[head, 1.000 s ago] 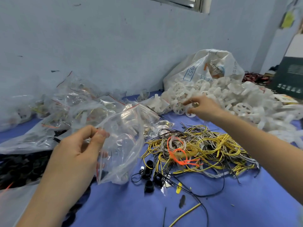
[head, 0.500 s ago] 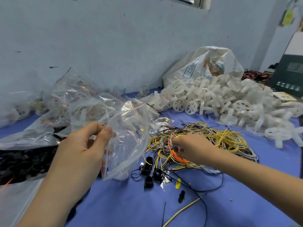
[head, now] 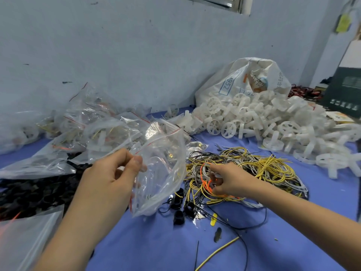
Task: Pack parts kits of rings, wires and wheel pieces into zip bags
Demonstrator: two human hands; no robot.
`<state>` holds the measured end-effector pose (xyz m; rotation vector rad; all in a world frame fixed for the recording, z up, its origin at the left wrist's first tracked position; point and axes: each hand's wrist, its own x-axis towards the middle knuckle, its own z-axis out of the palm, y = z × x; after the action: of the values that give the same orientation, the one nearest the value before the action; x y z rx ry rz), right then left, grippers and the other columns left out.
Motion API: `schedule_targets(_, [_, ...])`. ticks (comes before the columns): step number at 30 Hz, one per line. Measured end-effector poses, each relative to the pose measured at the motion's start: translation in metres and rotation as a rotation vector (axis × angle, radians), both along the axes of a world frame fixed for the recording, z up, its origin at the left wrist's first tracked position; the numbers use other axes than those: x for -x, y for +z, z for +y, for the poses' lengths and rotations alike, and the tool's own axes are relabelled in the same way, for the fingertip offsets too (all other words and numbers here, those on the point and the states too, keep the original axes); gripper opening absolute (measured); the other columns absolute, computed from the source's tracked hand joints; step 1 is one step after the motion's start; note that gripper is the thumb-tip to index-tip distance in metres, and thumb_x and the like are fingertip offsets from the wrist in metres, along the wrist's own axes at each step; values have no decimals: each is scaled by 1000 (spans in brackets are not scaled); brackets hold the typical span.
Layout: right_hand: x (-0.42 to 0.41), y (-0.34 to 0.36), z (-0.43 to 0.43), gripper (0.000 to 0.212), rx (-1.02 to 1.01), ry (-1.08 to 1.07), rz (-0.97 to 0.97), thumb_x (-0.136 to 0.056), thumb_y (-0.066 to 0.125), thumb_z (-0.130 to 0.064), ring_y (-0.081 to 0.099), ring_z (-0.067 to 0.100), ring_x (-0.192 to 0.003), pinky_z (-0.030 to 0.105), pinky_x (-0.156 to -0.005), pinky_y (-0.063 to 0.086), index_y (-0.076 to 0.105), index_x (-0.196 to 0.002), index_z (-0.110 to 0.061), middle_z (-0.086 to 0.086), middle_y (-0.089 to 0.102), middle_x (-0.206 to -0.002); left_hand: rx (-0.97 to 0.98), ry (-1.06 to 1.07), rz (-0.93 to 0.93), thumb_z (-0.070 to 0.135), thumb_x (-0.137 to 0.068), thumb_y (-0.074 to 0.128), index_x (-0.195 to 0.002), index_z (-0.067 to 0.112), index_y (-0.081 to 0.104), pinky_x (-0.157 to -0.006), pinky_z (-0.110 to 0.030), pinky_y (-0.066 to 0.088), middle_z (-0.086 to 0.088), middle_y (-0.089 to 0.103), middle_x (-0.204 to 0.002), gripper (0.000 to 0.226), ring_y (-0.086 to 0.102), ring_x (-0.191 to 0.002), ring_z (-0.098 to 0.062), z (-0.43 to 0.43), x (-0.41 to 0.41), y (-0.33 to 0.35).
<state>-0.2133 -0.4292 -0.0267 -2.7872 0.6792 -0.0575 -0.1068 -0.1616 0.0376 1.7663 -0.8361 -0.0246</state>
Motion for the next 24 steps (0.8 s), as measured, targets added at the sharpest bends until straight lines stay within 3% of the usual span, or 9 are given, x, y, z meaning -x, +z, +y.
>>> schedule_targets(3, [-1, -3, 0, 38, 28, -24, 29, -72, 77, -37, 62, 23, -83, 35, -72, 50, 49, -92, -20, -1, 64, -89, -2, -6, -18, 29, -95, 53, -72, 16, 64, -54, -33, 48, 5, 58, -44, 29, 55, -39, -16, 0, 0, -1])
schedule_targets(5, [-3, -8, 4, 42, 178, -30, 35, -75, 73, -42, 60, 24, -88, 33, -73, 45, 45, -98, -20, -1, 64, -92, 17, 4, -22, 29, -94, 53, -71, 16, 64, -48, -19, 45, 12, 59, -46, 29, 55, -38, -14, 1, -1, -2])
schedule_targets(7, [-5, -14, 11, 35, 285, -17, 3, -81, 66, -36, 58, 26, -92, 32, -74, 36, 42, -103, -23, 0, 62, -91, 9, 16, -36, 27, -95, 53, -70, 20, 64, -44, -14, 40, 12, 59, -47, 28, 54, -38, -13, 1, -2, -2])
schedule_targets(9, [-4, -9, 18, 27, 299, -13, -82, -82, 60, -28, 59, 25, -89, 31, -80, 36, 44, -102, -22, -2, 61, -87, 41, 11, -33, 20, -96, 54, -79, 32, 62, -50, -19, 48, 8, 64, -56, 22, 56, -40, -13, 0, -3, -3])
schedule_targets(11, [-1, 12, 23, 18, 229, -42, -257, -84, 60, -25, 60, 19, -80, 35, -88, 42, 50, -98, -20, -4, 62, -83, 96, -19, -36, 7, -96, 48, -97, 57, 50, -52, -25, 54, 8, 67, -72, 49, 60, -46, -12, -1, 0, -1])
schedule_targets(13, [3, 43, 29, 17, 90, -52, -442, -82, 66, -21, 58, 15, -69, 30, -73, 49, 52, -92, -19, -6, 59, -74, 94, -49, -130, 3, -96, 40, -99, 65, 48, -51, -23, 53, 10, 62, -81, 62, 59, -54, -11, -1, 3, 2])
schedule_targets(17, [5, 81, 62, 26, -101, -7, -654, -75, 73, -18, 40, 5, -52, 18, -51, 34, 49, -81, -22, -5, 48, -59, 78, -44, -103, 25, -76, 42, -69, 28, 69, -64, -39, 52, 11, 58, -84, 28, 57, -66, -13, -13, 14, -1])
schedule_targets(21, [1, 78, 109, 26, -63, 83, -827, -75, 70, -8, 35, 8, -50, 17, -49, 28, 47, -81, -19, -4, 43, -55, -33, -30, -127, 83, -67, 45, -69, 32, 67, -70, -19, 39, 14, 57, -83, 56, 58, -77, -1, -24, 27, -8])
schedule_targets(24, [0, 78, 123, 28, -132, 99, -1013, -72, 69, -4, 34, 9, -52, 14, -49, 27, 46, -75, -21, -6, 37, -53, -60, 19, -157, 81, -64, 41, -65, 32, 62, -66, -16, 38, 12, 58, -79, 53, 57, -73, -1, -26, 28, -9])
